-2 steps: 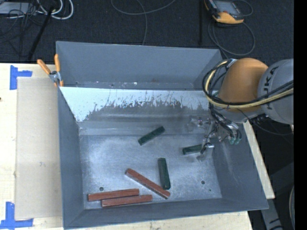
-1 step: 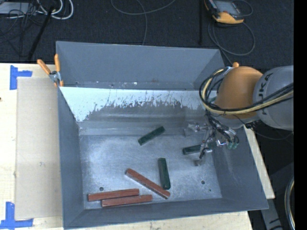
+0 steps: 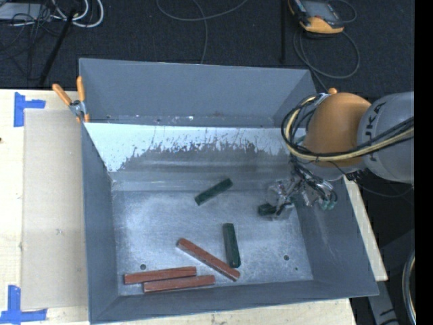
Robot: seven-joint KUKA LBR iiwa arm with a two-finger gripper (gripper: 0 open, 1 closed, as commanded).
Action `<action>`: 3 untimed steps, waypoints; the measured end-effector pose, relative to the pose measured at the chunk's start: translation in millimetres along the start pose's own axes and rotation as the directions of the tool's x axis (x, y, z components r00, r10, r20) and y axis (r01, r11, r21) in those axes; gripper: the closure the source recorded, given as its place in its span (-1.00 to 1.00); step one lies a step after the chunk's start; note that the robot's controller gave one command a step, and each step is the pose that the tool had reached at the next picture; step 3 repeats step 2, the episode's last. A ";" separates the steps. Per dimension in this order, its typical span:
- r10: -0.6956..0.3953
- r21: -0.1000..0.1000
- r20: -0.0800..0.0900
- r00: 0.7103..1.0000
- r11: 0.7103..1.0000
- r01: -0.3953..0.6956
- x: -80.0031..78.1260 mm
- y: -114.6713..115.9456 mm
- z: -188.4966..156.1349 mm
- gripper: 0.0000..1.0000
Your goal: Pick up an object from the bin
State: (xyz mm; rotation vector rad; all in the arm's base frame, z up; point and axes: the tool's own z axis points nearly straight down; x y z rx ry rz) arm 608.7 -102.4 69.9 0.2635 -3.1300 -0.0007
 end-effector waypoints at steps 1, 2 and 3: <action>-0.420 0.006 0.006 0.908 0.908 0.420 3.4 -34.2 -128.1 1.00; -0.431 0.009 0.008 0.902 0.902 0.431 8.3 -41.6 -222.3 1.00; -0.431 0.009 0.008 0.902 0.902 0.431 8.3 -41.6 -222.3 1.00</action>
Offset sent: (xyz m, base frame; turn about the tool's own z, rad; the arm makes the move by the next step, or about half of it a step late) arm 0.0008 -0.0341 0.1258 -0.4353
